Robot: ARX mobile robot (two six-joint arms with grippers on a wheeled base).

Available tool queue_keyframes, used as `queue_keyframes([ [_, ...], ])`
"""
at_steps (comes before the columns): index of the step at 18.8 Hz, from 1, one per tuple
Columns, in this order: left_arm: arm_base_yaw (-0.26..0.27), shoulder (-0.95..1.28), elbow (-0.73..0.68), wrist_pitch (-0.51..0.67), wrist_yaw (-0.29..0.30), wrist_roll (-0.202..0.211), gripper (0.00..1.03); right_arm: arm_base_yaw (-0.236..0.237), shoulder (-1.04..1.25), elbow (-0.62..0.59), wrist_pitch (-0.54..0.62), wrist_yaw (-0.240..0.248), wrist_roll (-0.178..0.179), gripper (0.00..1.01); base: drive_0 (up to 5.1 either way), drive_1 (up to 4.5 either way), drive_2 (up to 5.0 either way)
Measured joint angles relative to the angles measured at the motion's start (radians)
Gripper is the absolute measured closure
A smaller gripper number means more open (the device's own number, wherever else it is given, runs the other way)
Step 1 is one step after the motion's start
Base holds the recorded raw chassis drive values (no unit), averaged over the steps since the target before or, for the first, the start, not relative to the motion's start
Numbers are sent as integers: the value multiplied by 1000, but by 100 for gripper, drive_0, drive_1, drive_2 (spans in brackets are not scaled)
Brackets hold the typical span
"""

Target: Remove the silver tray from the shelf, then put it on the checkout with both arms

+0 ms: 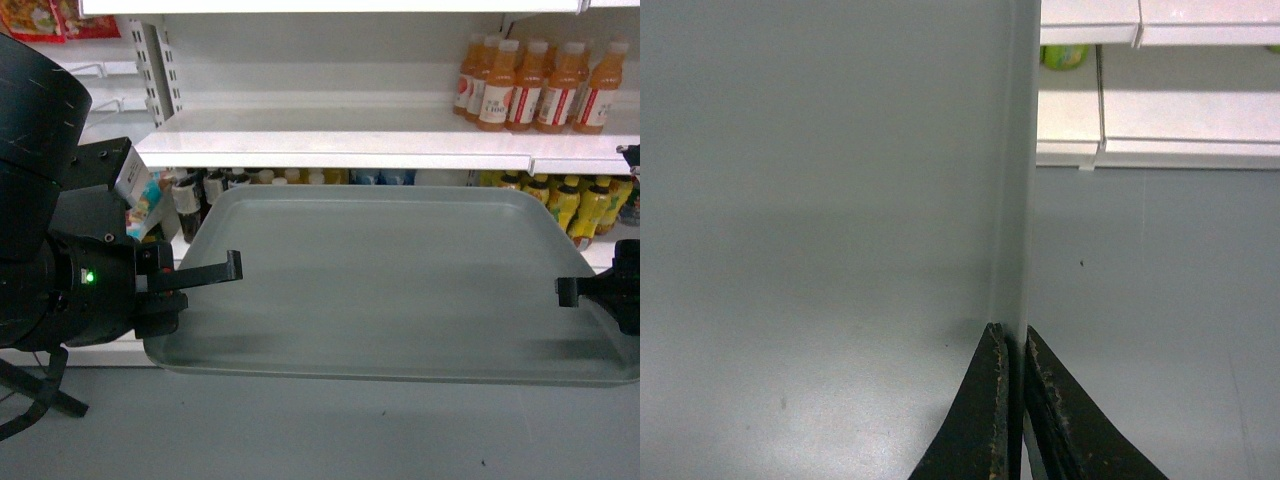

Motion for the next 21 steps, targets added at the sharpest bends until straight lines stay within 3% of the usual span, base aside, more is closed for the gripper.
queue_keyframes([
  [21, 0, -1, 0, -1, -1, 0, 100, 1, 0, -1, 0, 0, 2, 99, 8, -412, 428],
])
